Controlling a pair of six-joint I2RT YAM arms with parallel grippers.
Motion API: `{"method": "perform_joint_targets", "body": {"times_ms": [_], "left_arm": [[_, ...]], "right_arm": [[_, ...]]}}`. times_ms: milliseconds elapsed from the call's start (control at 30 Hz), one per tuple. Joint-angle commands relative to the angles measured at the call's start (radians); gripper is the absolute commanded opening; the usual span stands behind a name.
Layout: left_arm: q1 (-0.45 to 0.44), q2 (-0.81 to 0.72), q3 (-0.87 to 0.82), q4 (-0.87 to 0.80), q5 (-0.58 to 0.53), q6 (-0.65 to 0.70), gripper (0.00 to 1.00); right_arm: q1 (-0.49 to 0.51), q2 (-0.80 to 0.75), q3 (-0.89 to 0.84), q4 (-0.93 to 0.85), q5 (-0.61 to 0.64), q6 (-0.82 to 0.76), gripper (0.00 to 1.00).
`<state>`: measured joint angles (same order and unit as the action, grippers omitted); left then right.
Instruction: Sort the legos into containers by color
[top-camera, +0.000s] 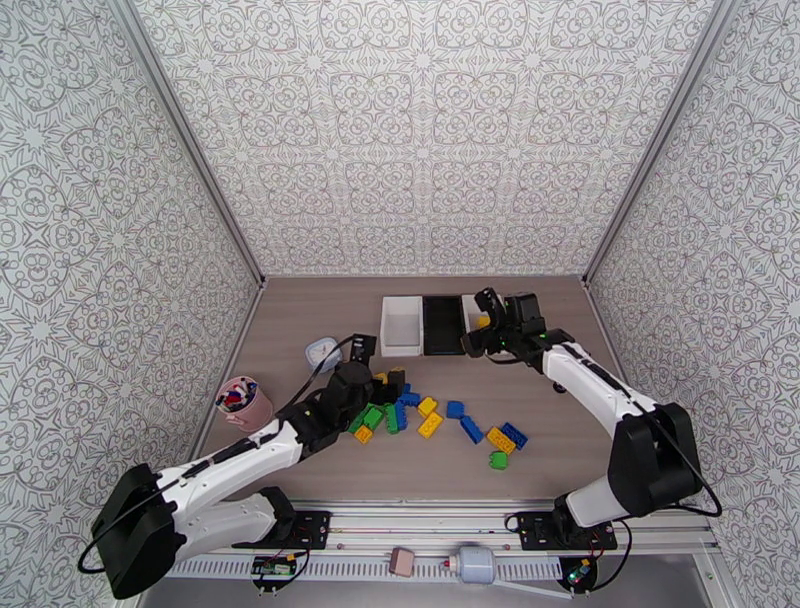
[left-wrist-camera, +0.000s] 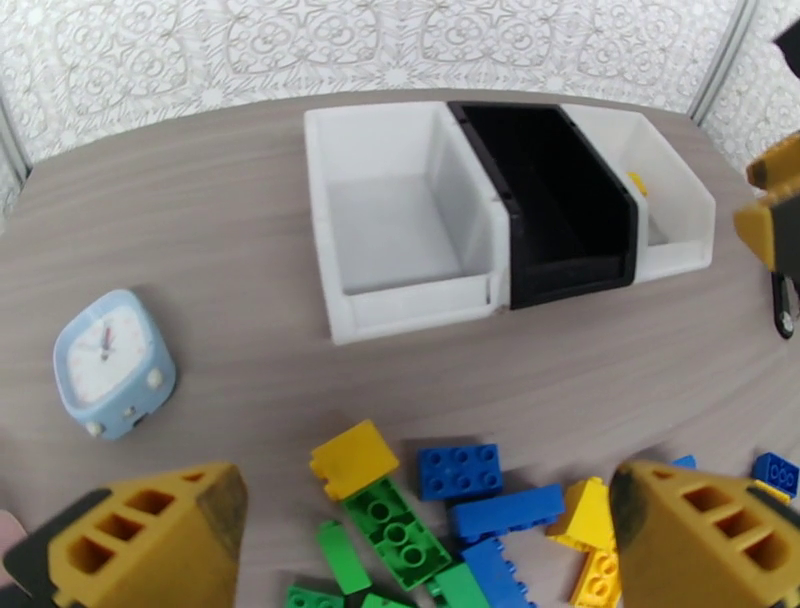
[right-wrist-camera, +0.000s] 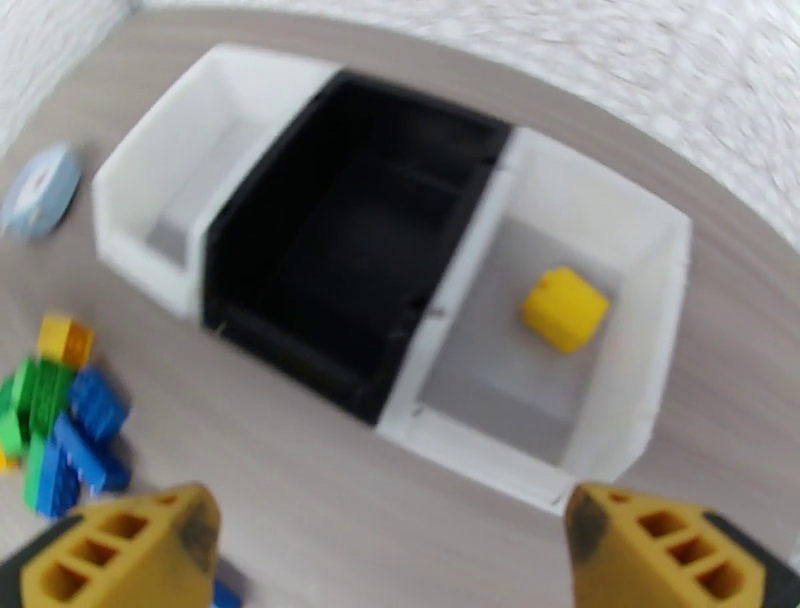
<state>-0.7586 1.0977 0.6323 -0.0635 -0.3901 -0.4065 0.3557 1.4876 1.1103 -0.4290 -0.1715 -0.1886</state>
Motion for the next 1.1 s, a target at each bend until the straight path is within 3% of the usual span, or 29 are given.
{"method": "perform_joint_targets", "body": {"times_ms": [0, 167, 367, 567, 800, 1067], "left_arm": [[0.028, -0.045, -0.035, -0.092, 0.003, -0.046, 0.99], [0.051, -0.104, -0.067, -0.129, 0.006, -0.057, 0.99], [0.069, -0.132, -0.094, -0.137, 0.016, -0.069, 0.99], [0.074, -0.130, -0.102, -0.127, 0.022, -0.069, 0.99], [0.076, -0.125, -0.110, -0.115, 0.030, -0.069, 0.99], [0.081, -0.122, -0.109, -0.111, 0.042, -0.054, 0.99]], "right_arm": [[0.077, -0.035, -0.021, -0.205, -0.038, -0.228, 0.97], [0.197, -0.042, -0.029, -0.310, -0.006, -0.418, 0.97], [0.293, 0.030, 0.005, -0.369, 0.079, -0.536, 0.98], [0.326, 0.161, 0.080, -0.442, 0.141, -0.572, 0.98], [0.336, 0.299, 0.150, -0.485, 0.126, -0.576, 0.96], [0.337, 0.389, 0.182, -0.468, 0.116, -0.573, 0.86]]}}
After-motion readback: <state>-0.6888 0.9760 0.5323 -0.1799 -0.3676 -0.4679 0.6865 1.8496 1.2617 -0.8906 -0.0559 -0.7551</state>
